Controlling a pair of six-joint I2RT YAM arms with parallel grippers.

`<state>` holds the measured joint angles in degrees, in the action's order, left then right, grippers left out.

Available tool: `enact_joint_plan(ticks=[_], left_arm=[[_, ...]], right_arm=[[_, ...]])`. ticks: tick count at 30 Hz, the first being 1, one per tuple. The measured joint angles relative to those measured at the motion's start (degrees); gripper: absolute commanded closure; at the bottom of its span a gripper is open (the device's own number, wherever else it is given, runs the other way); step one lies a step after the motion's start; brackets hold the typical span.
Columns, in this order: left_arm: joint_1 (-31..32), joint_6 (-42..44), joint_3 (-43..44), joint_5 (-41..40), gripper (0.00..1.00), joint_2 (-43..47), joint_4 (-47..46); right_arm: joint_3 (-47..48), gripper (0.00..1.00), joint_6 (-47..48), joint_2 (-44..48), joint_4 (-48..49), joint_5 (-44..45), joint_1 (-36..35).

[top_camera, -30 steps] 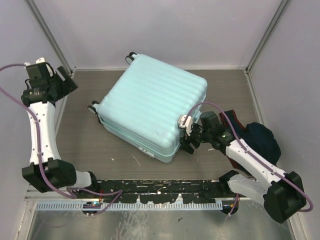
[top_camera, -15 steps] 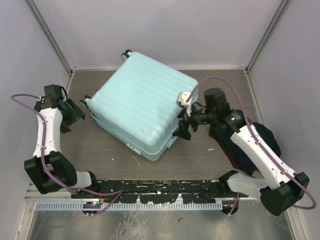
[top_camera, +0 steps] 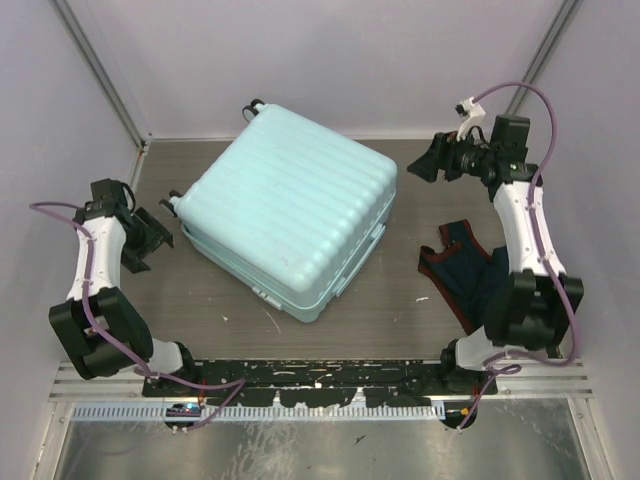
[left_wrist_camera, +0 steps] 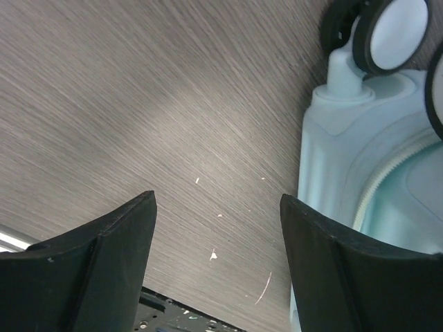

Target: Pack the luggage

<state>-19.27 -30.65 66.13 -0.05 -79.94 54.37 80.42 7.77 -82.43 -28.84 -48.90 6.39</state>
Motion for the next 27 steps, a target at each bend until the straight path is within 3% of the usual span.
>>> enact_joint_plan(ticks=[7, 15, 20, 27], left_arm=[[-5.2, 0.3, -2.2, 2.0, 0.27, 0.0, 0.3], [-6.0, 1.2, -5.0, 13.0, 0.3, -1.6, -3.2], [-5.6, 1.2, -4.5, 17.6, 0.32, -7.6, -7.5], [-3.1, 3.5, 2.3, 18.6, 0.35, -16.8, -9.3]], right_arm=[[11.8, 0.27, -10.3, -19.5, 5.7, 6.8, 1.9], [21.0, 0.27, -16.4, -33.9, 9.6, 7.1, 0.5], [20.7, 0.27, -16.5, -38.8, 9.9, 6.2, -3.4], [13.1, 0.28, -15.5, -38.1, 16.3, 2.8, -8.2]])
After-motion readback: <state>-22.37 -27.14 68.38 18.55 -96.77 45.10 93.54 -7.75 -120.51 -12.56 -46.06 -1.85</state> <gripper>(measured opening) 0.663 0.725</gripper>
